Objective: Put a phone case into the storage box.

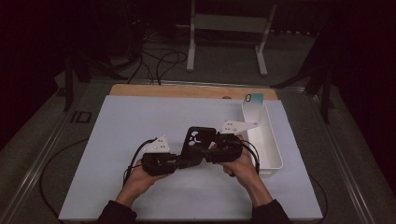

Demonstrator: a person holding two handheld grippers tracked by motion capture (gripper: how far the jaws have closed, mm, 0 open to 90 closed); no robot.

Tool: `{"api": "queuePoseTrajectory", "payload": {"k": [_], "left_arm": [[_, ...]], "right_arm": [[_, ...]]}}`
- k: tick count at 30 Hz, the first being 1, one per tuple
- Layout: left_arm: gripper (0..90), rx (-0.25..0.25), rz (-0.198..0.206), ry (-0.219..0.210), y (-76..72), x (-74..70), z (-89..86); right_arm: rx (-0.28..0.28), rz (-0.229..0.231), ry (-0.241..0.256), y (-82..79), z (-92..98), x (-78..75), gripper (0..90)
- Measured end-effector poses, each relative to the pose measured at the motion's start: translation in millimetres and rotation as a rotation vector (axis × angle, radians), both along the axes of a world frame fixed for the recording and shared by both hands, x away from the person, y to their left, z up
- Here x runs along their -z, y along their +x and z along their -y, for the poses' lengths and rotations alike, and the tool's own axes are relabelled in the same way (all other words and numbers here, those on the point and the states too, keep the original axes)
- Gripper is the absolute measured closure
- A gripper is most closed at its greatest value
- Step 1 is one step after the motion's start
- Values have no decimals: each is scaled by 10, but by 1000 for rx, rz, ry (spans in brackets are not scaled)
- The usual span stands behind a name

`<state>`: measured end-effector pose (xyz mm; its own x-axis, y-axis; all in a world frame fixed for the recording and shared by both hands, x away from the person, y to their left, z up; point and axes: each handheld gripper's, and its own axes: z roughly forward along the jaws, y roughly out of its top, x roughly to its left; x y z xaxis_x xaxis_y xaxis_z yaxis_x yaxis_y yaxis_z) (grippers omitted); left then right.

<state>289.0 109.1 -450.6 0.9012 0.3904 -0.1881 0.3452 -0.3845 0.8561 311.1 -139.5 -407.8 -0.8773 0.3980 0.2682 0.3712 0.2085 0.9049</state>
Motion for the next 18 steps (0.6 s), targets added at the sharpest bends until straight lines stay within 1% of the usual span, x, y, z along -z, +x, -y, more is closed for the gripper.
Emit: {"api": "queuePoseTrajectory", "payload": {"k": [1, 2, 3, 4, 5, 6, 9, 13, 18], "left_arm": [[799, 2, 3, 3, -5, -3, 6], [800, -4, 6, 4, -10, -8, 7], [800, -8, 9, 5, -10, -15, 1], [801, -8, 9, 5, -10, -15, 1], [801, -22, 13, -2, -6, -23, -18], [804, -29, 12, -3, -3, -26, -28], [804, -49, 19, -5, 3, -37, -55], [804, -75, 25, -2, 7, -38, -57], [804, -104, 31, 15, 17, -28, -59]], "right_arm": [[8, 0, -8, -4, -12, -1, 344], [28, 6, -28, -8, -27, -1, 277], [47, 5, -53, -10, -40, -1, 239], [47, 5, -53, -10, -40, -1, 239], [54, 1, -63, -7, -46, 4, 210], [78, -6, -68, -3, -39, 10, 173], [108, -16, -67, 6, -11, 8, 153], [148, -23, -75, 2, 19, -10, 148], [184, -20, -77, -18, 37, -45, 148]]}}
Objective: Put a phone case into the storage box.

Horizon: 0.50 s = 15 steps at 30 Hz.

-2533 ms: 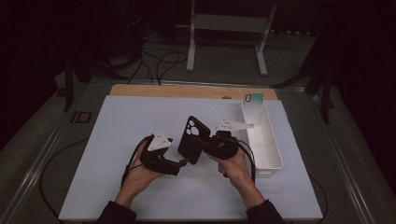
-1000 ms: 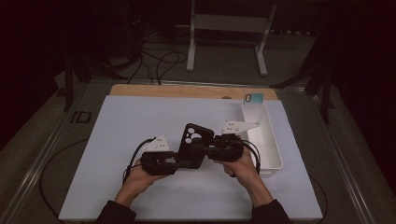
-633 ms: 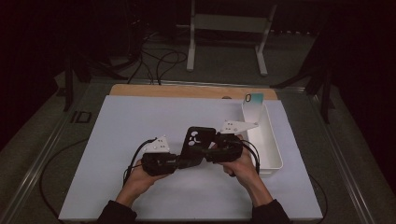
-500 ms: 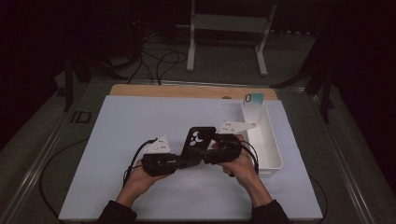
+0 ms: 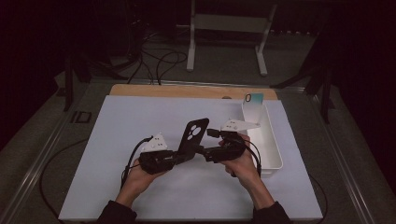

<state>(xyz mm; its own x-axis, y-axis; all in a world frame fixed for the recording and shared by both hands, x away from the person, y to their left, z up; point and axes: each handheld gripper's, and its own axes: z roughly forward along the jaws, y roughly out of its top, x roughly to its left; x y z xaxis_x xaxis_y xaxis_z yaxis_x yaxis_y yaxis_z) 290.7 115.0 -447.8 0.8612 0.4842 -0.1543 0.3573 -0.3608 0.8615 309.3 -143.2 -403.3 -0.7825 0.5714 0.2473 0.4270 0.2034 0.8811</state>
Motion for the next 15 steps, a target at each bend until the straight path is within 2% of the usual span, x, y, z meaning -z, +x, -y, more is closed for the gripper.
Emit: {"api": "queuePoseTrajectory", "payload": {"k": [6, 7, 10, 15], "left_arm": [[804, -12, 2, 6, -1, 6, 3], [804, -10, 3, 8, 0, 9, 7], [805, -11, 4, 12, -2, 12, 13], [805, -11, 9, 25, -10, 18, 29]], "right_arm": [[15, -2, 1, -8, -2, -23, 148], [43, -7, 0, -11, -34, -90, 149], [48, -12, 2, -10, -61, -113, 150], [87, -39, 43, 24, -113, -168, 156]]}}
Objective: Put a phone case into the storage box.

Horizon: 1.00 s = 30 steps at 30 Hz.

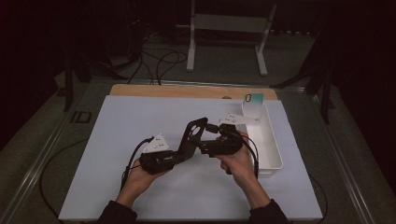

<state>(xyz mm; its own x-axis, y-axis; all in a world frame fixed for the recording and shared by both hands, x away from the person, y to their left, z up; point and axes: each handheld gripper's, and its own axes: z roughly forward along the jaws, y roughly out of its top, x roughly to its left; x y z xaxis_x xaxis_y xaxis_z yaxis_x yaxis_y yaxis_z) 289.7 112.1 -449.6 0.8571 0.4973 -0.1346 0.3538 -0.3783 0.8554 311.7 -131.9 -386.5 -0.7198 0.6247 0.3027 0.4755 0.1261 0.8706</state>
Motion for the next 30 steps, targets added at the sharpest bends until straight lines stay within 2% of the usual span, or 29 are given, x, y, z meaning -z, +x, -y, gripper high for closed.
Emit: {"api": "queuePoseTrajectory", "payload": {"k": [7, 12, 22, 30], "left_arm": [[805, 12, -11, 2, -2, 24, 40], [806, 22, -15, 0, -13, 38, 76], [805, 32, -34, -10, -17, 46, 105], [799, 29, -21, -2, -23, 44, 106]], "right_arm": [[15, 2, 26, 15, -50, -22, 138], [30, 8, 64, 24, -93, -18, 119], [41, 23, 54, 21, -134, -8, 121], [54, 58, 29, -27, -153, -26, 143]]}}
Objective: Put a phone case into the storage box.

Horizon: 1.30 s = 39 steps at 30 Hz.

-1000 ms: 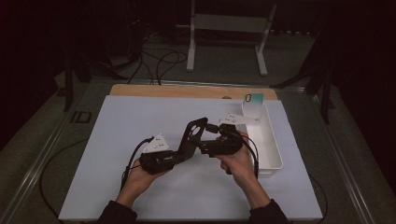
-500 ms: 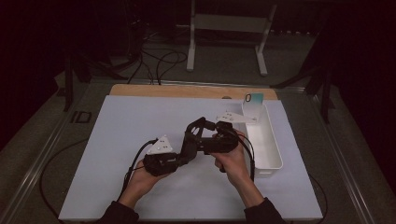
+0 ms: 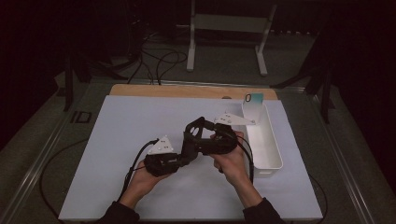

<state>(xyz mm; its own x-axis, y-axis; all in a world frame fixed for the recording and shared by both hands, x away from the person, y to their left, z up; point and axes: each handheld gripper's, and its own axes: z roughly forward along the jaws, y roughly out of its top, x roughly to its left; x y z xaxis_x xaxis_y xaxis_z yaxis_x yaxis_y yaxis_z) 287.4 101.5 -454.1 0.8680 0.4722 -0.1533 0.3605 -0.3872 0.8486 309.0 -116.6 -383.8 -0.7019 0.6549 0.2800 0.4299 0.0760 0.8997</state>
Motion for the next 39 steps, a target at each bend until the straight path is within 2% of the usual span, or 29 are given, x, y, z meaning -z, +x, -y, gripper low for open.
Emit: {"api": "queuePoseTrajectory", "payload": {"k": [3, 7, 11, 14, 17, 21, 31, 34, 36, 39], "left_arm": [[760, 2, 4, -4, -2, -4, 1], [646, 8, -1, -15, 4, -26, -20], [532, -8, -1, -14, 19, -42, -47], [436, -23, 15, -19, 10, -56, -57], [297, -58, 58, -11, -24, -82, -55], [160, -89, 67, -10, -29, -113, -75], [15, -154, 97, 6, -33, -179, -165], [0, -173, 109, 15, -36, -195, -187], [0, -204, 123, 11, -38, -220, -237], [0, -237, 141, 27, -41, -227, -289]], "right_arm": [[-3, -5, 0, 2, 0, 5, 145], [2, -7, -7, 6, -2, 29, 145], [12, -10, -8, 19, 13, 46, 145], [17, -9, -10, 26, 28, 49, 144], [21, -11, -10, 31, 38, 49, 144], [24, -9, -13, 34, 43, 48, 144], [26, -2, -23, 42, 64, 39, 144], [31, 2, -26, 46, 72, 35, 144], [35, 6, -30, 58, 91, 27, 144], [40, 9, -35, 74, 105, 26, 144]]}}
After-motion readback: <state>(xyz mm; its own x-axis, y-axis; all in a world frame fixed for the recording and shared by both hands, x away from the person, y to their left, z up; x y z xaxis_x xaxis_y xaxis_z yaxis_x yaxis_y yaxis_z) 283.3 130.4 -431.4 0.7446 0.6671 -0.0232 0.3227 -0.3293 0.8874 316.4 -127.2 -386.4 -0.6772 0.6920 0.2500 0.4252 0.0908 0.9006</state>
